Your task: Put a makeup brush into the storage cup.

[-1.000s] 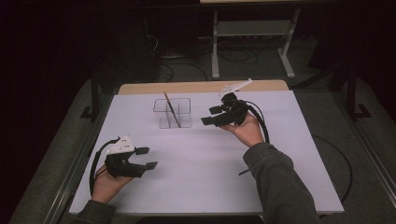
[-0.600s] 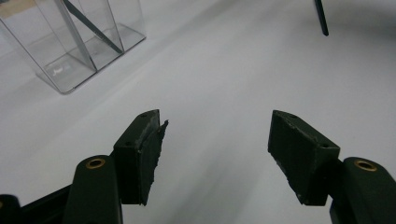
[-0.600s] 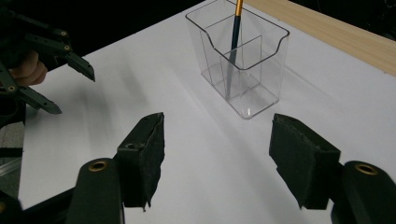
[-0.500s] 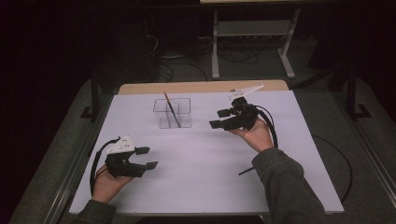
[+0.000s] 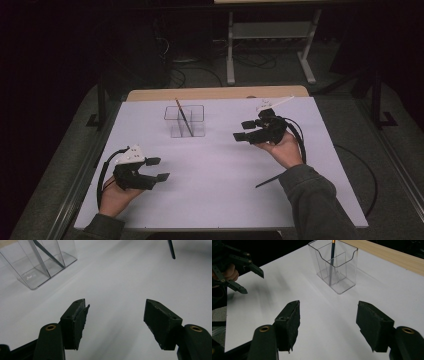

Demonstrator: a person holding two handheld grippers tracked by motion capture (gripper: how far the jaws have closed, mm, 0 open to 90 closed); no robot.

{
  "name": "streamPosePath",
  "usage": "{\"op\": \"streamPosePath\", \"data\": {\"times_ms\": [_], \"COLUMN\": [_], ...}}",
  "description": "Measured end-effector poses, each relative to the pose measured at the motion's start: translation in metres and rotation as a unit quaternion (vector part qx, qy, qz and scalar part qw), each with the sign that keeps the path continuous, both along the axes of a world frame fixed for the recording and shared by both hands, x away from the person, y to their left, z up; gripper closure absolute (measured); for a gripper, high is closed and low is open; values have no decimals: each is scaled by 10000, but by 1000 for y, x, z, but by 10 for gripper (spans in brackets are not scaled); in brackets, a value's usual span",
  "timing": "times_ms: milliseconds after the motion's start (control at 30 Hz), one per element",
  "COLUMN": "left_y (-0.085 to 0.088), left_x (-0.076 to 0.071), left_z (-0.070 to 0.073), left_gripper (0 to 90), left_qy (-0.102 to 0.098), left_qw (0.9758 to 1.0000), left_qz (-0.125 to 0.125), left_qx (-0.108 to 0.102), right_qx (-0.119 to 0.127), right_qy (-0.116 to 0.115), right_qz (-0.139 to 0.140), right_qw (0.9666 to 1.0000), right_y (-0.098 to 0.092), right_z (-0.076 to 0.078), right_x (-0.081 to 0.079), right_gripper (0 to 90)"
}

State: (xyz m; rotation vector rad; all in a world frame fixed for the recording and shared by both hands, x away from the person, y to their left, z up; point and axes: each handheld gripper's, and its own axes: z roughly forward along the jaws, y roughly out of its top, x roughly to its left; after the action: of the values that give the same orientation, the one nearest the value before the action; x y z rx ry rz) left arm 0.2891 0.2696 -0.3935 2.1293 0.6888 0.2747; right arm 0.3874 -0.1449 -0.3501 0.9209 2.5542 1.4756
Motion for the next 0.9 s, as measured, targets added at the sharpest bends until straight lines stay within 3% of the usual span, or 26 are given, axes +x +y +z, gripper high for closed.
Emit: {"op": "streamPosePath", "data": {"times_ms": [900], "left_y": [1], "left_x": [-1], "left_z": [-1], "left_gripper": [335], "left_qy": [42], "left_qw": [9999], "left_qz": [81], "left_qx": [-81], "right_qx": [-31], "right_qy": [64], "right_qz": [-120], "right_qw": [9999], "right_y": [-39], "right_z": [-9], "right_x": [-24], "right_gripper": [338]}}
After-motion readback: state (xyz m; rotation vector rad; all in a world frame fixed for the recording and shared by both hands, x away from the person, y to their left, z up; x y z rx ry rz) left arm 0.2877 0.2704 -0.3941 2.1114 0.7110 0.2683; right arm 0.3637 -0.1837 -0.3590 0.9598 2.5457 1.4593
